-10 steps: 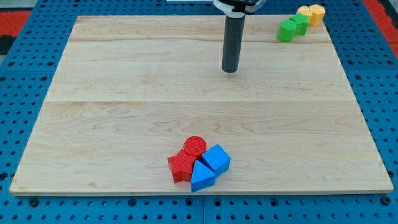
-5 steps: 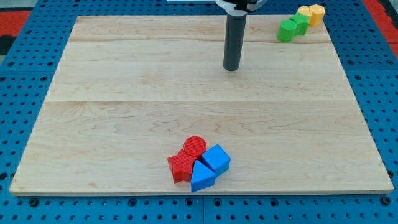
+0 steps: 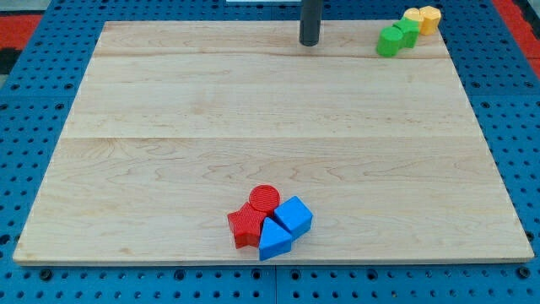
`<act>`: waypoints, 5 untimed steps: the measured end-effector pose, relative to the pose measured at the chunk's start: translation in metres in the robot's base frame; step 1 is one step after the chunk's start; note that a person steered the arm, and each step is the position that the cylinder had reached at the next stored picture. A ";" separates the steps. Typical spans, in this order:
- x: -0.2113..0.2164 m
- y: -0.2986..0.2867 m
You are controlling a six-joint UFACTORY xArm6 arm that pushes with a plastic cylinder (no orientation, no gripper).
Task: Point your arm towards the top right of the board
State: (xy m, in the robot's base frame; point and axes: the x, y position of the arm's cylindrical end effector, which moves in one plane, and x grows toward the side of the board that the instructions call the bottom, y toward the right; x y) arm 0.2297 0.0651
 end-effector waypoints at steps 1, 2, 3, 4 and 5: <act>-0.019 0.022; -0.038 0.044; -0.038 0.056; -0.038 0.067; -0.038 0.070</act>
